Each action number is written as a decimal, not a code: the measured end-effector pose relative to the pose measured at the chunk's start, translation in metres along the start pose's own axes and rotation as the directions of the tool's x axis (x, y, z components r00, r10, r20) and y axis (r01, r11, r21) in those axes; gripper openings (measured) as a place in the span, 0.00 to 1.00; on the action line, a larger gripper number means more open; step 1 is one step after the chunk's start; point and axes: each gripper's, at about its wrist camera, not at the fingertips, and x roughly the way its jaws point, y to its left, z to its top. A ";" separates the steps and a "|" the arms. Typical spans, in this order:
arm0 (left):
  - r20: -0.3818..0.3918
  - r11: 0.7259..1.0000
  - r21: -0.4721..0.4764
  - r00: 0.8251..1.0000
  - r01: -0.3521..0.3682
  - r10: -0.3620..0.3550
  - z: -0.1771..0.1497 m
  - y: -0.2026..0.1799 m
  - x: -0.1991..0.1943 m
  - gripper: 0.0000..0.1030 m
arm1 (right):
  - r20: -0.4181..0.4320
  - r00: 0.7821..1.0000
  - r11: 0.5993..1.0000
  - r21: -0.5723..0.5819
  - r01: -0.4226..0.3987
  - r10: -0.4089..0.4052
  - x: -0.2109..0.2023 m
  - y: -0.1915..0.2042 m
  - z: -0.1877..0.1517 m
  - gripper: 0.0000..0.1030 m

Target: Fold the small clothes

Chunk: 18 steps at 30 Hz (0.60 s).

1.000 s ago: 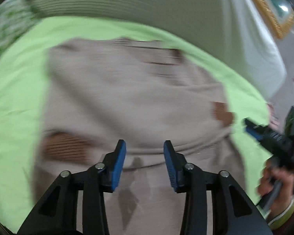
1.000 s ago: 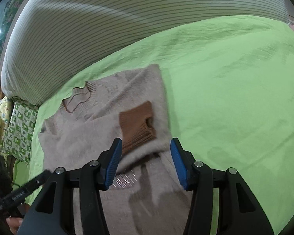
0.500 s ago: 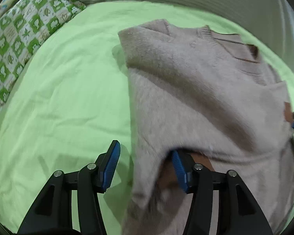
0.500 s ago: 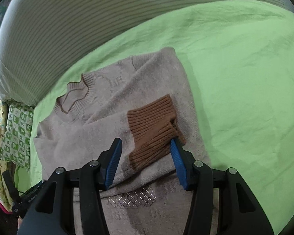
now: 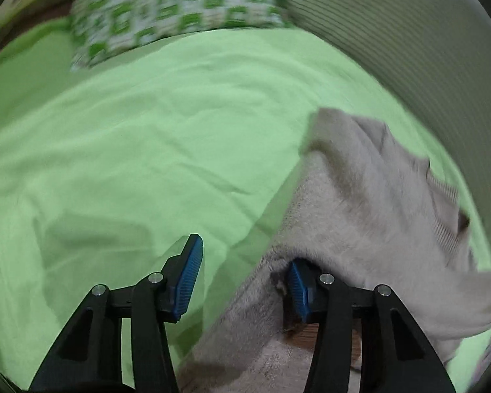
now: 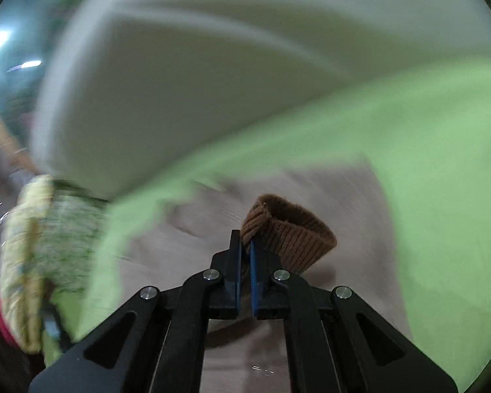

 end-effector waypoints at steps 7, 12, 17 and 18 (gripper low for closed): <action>0.018 0.999 -0.048 1.000 0.012 -0.011 -0.004 0.003 -0.008 0.49 | 0.003 1.000 0.995 -0.098 -0.021 0.021 -0.014 -0.018 0.002 0.05; -0.011 1.000 -0.015 1.000 0.009 -0.009 -0.016 -0.001 -0.005 0.49 | -0.168 0.973 0.987 -0.014 0.160 -0.160 0.029 -0.096 -0.045 0.05; -0.027 1.000 0.004 1.000 0.008 -0.008 -0.020 0.001 0.000 0.50 | -0.189 0.960 0.977 -0.081 0.195 -0.207 0.033 -0.100 -0.063 0.05; -0.030 1.000 0.006 0.999 0.011 -0.011 -0.021 0.002 -0.001 0.50 | -0.174 0.961 0.975 -0.091 0.202 -0.216 0.030 -0.097 -0.061 0.05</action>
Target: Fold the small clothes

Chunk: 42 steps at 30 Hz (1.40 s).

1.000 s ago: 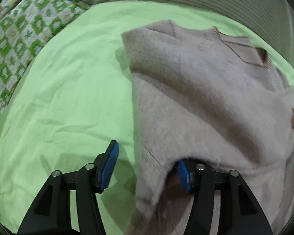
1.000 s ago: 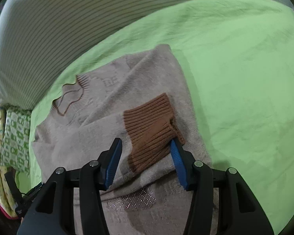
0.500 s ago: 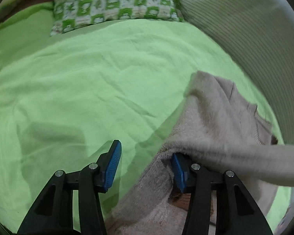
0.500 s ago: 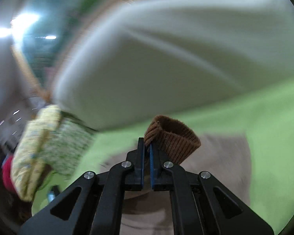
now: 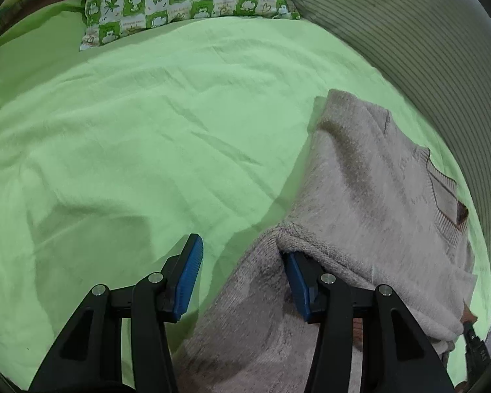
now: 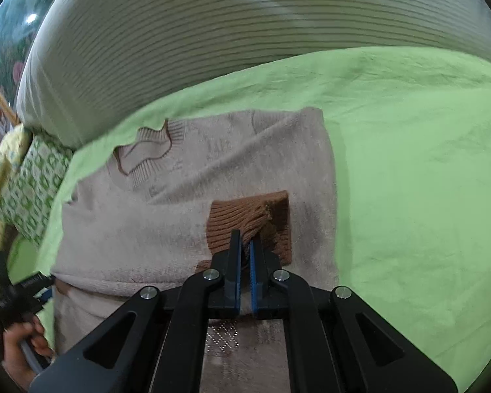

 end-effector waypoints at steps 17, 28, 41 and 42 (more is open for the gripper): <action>-0.056 0.997 0.079 0.998 0.017 -0.013 -0.011 0.018 -0.020 0.50 | 0.001 0.993 0.991 0.052 0.122 -0.122 -0.025 -0.013 0.000 0.15; -0.083 0.995 0.097 0.997 0.012 -0.004 -0.016 0.038 -0.034 0.56 | -0.200 0.979 0.999 0.017 0.047 -0.042 0.027 0.012 -0.012 0.19; -0.200 0.955 0.237 0.971 0.178 -0.132 -0.061 0.063 -0.090 0.69 | -0.070 0.994 0.997 0.001 0.081 -0.081 -0.089 0.011 -0.050 0.39; -0.206 0.948 0.261 0.970 0.181 -0.128 -0.068 0.064 -0.096 0.71 | -0.069 0.994 0.996 0.013 0.083 -0.082 -0.095 0.010 -0.055 0.40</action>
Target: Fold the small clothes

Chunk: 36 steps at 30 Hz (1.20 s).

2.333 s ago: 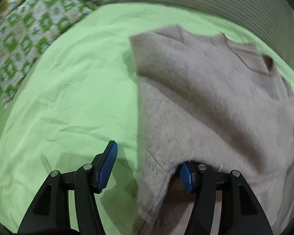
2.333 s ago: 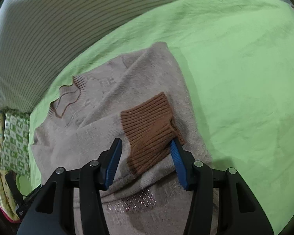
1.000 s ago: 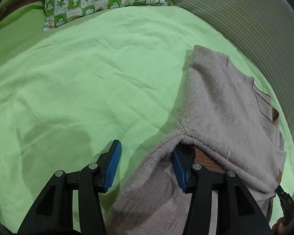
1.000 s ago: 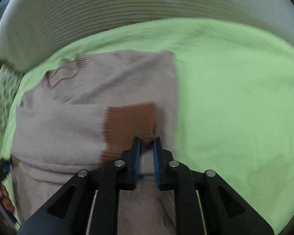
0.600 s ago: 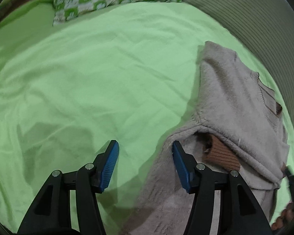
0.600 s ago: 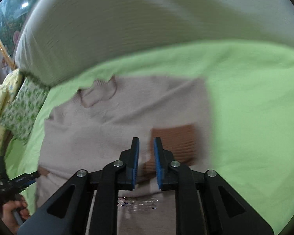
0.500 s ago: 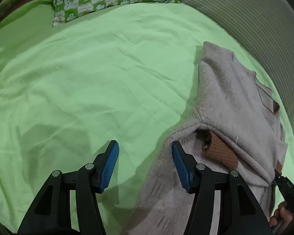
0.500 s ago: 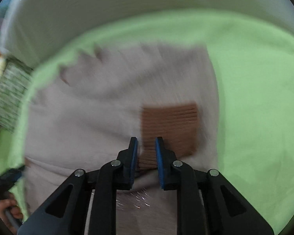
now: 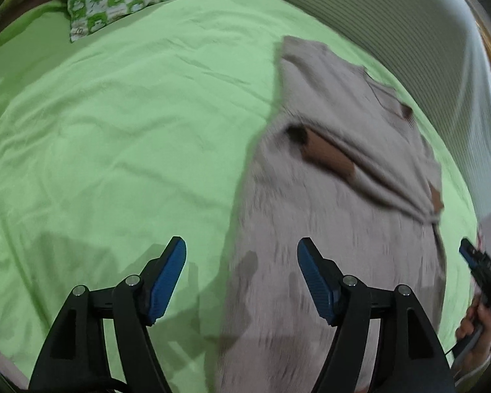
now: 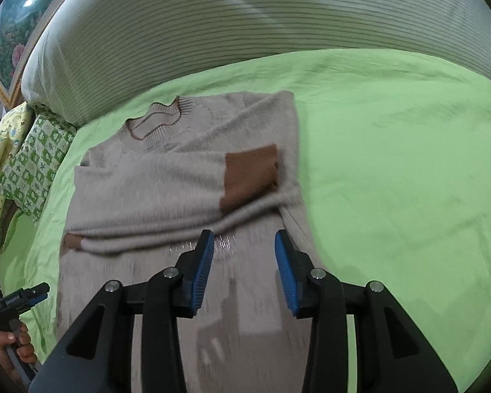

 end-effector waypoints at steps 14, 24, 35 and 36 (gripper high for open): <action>-0.168 0.988 0.128 0.984 0.088 -0.066 -0.083 0.005 -0.018 0.74 | -0.018 0.998 0.994 0.087 0.064 -0.063 -0.070 -0.028 -0.096 0.47; -0.374 0.945 0.164 0.904 0.283 -0.206 -0.138 0.008 -0.015 0.74 | -0.032 0.996 0.989 0.122 0.083 -0.080 -0.105 -0.046 -0.149 0.49; -0.455 0.929 0.109 0.848 0.355 -0.271 -0.168 0.010 -0.006 0.74 | -0.129 0.991 0.988 0.145 0.057 -0.038 -0.112 -0.063 -0.190 0.50; -0.464 0.926 0.110 0.843 0.361 -0.273 -0.171 0.008 -0.005 0.74 | -0.145 0.989 0.988 0.147 0.048 -0.026 -0.111 -0.063 -0.194 0.50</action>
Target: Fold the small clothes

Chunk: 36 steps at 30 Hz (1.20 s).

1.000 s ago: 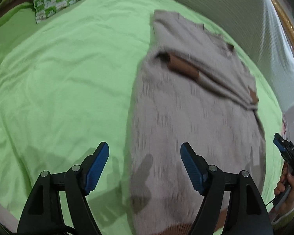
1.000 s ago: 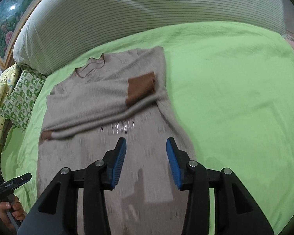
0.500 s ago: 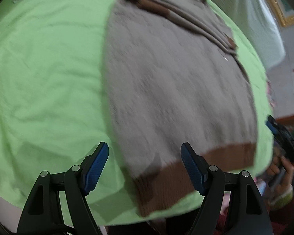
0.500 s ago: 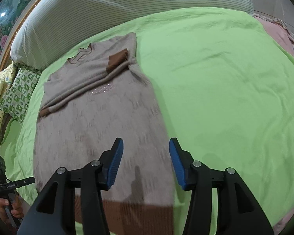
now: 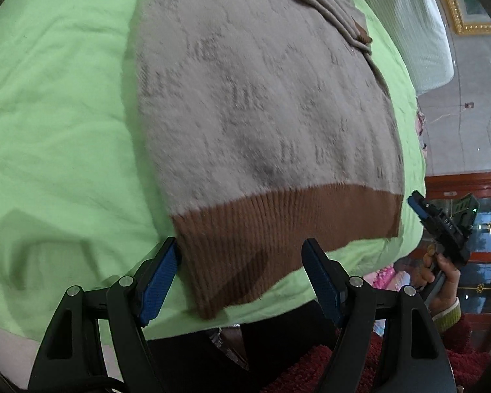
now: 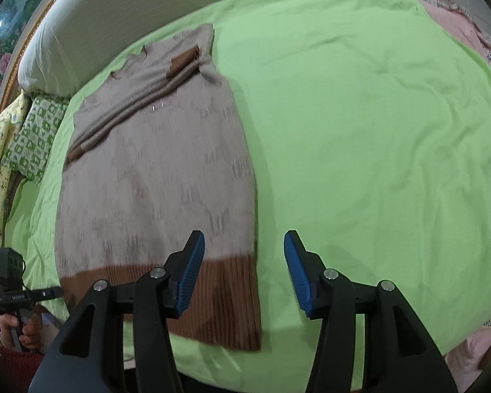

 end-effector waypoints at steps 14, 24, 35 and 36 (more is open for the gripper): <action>0.016 1.000 0.017 1.000 -0.012 0.011 0.005 -0.005 0.015 0.41 | -0.148 0.977 0.988 -0.010 -0.156 0.153 0.030 0.013 -0.028 0.49; 0.134 0.985 0.172 0.990 0.017 -0.041 0.009 -0.033 -0.016 0.09 | -0.113 0.967 0.965 -0.107 -0.241 0.229 0.016 0.041 -0.002 0.10; 0.334 0.989 0.135 0.937 0.060 -0.102 0.078 -0.044 -0.079 0.09 | 0.081 0.925 0.926 -0.110 -0.362 0.371 -0.008 0.071 0.091 0.10; 0.355 0.990 0.127 0.928 0.066 -0.108 0.087 -0.044 -0.086 0.08 | 0.103 0.917 0.921 -0.104 -0.374 0.384 -0.007 0.073 0.104 0.10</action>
